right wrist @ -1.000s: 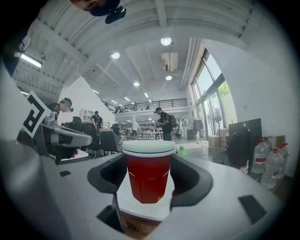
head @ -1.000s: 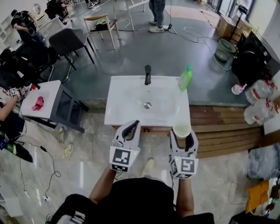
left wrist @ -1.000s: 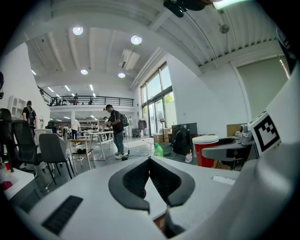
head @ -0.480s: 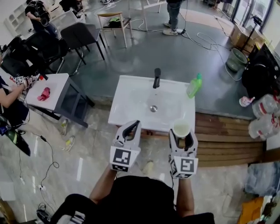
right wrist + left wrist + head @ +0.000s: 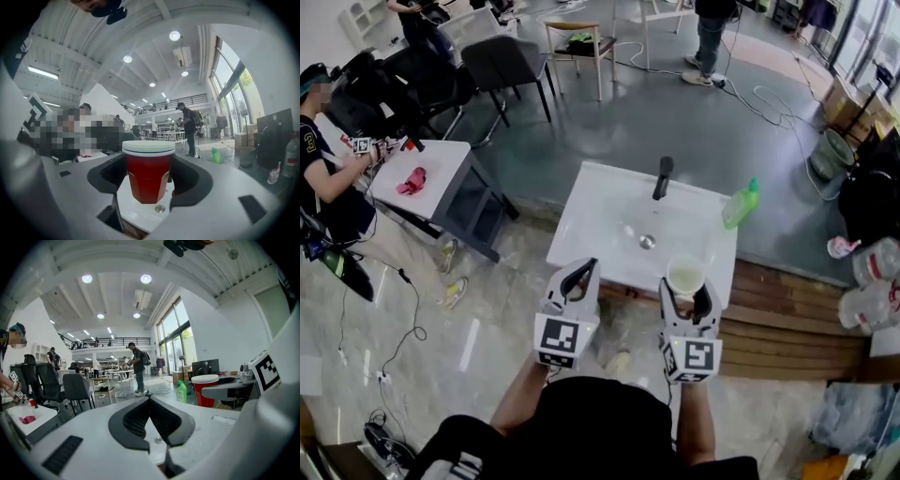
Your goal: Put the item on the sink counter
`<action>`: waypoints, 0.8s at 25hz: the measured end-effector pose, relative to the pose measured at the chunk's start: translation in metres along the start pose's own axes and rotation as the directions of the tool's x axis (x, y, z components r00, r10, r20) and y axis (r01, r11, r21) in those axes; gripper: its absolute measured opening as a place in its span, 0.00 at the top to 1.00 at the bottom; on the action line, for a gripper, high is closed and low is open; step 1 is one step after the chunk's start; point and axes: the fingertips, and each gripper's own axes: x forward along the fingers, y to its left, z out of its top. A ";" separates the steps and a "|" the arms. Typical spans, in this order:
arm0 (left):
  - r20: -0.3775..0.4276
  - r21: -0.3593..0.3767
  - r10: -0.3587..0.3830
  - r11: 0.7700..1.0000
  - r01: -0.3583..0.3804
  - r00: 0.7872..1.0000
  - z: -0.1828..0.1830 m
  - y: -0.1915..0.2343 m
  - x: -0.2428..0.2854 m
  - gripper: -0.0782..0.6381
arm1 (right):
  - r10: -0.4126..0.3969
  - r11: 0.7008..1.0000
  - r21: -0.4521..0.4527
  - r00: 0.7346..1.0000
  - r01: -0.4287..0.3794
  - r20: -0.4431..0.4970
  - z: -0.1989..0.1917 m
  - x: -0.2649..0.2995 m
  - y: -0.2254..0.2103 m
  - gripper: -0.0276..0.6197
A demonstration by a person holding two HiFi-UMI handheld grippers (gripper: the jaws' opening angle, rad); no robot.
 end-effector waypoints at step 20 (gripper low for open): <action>-0.018 -0.027 0.068 0.997 -0.068 0.998 -0.007 0.075 0.028 0.89 | 0.073 0.997 0.009 0.997 -0.072 -0.029 -0.008 0.084 0.032 0.52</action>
